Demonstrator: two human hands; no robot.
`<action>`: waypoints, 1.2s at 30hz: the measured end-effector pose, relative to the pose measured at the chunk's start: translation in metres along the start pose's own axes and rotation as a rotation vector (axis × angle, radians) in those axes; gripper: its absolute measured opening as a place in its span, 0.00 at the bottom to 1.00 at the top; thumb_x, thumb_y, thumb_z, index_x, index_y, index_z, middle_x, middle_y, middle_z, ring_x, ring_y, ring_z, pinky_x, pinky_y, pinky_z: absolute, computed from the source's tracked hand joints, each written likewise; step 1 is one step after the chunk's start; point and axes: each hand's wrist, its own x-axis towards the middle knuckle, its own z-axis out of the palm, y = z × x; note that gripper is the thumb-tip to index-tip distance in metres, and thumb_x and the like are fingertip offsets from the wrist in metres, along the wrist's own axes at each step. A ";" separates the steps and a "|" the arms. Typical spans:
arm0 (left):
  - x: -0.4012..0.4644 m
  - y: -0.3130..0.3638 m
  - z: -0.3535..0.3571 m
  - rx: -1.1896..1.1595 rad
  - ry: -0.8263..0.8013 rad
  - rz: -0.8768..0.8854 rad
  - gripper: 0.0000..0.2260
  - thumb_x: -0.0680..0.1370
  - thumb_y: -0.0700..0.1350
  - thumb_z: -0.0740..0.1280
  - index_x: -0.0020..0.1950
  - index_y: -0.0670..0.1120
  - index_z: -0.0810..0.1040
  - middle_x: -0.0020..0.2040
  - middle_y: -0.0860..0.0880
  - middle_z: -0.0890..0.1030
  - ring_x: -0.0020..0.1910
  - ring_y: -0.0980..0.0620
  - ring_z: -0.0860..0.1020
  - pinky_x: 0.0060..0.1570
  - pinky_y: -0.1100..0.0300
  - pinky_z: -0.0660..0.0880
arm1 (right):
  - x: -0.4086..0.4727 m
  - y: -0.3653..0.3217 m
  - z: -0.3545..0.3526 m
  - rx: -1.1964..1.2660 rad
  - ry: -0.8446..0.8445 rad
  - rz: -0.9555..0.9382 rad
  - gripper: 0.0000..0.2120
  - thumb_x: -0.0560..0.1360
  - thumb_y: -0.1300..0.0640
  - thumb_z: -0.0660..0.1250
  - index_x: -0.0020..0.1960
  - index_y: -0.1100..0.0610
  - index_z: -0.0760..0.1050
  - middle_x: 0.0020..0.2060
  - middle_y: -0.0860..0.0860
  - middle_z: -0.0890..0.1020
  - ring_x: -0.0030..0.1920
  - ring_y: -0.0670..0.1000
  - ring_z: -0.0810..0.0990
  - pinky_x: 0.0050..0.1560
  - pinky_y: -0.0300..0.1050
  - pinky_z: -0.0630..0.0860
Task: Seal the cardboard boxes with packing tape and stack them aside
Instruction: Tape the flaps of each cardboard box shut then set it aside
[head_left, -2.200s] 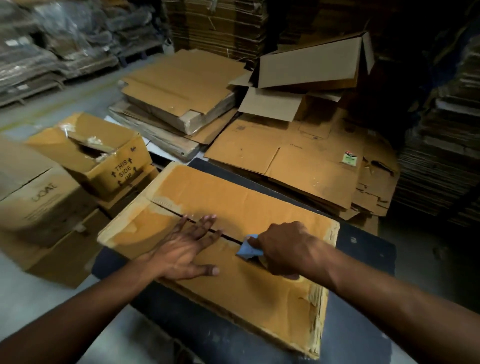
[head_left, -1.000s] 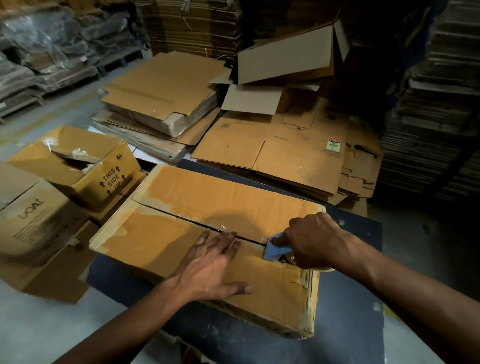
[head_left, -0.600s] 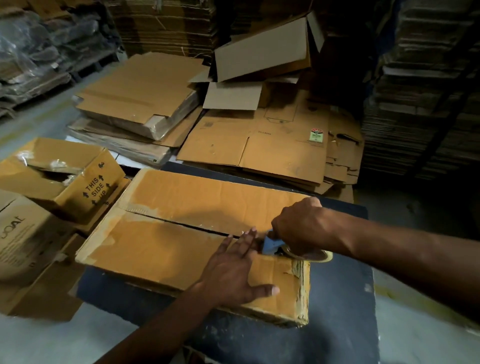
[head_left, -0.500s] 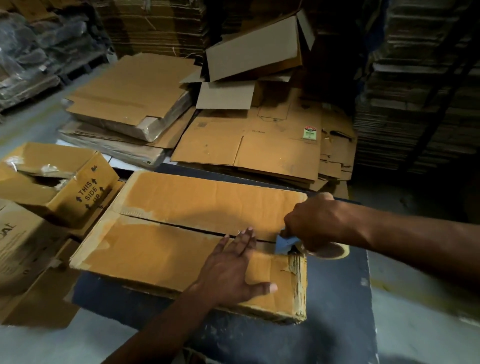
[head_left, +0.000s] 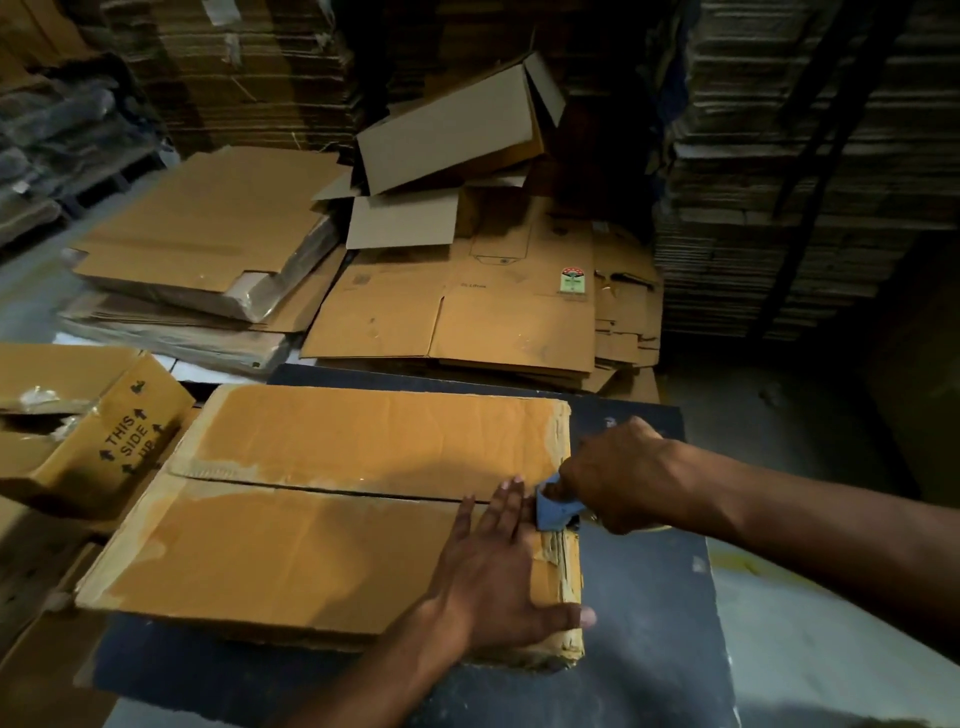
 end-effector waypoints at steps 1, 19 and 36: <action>0.001 0.004 0.004 -0.010 0.024 -0.023 0.58 0.67 0.85 0.51 0.84 0.51 0.35 0.83 0.49 0.32 0.81 0.50 0.31 0.79 0.41 0.33 | -0.001 0.000 0.000 0.004 0.001 -0.004 0.25 0.81 0.54 0.68 0.76 0.50 0.68 0.57 0.53 0.81 0.55 0.55 0.82 0.51 0.53 0.78; -0.004 0.019 0.011 0.055 0.010 -0.146 0.51 0.69 0.77 0.42 0.81 0.48 0.29 0.79 0.49 0.25 0.81 0.49 0.30 0.80 0.42 0.37 | -0.058 0.060 0.056 0.156 0.001 0.069 0.39 0.79 0.52 0.70 0.80 0.32 0.52 0.68 0.49 0.76 0.64 0.54 0.77 0.57 0.50 0.79; 0.034 0.014 -0.030 0.424 0.160 0.196 0.43 0.70 0.81 0.51 0.82 0.64 0.57 0.81 0.39 0.29 0.78 0.40 0.25 0.77 0.33 0.34 | -0.021 0.036 0.077 0.191 -0.015 0.081 0.21 0.82 0.55 0.66 0.74 0.42 0.72 0.62 0.45 0.80 0.50 0.51 0.76 0.47 0.51 0.77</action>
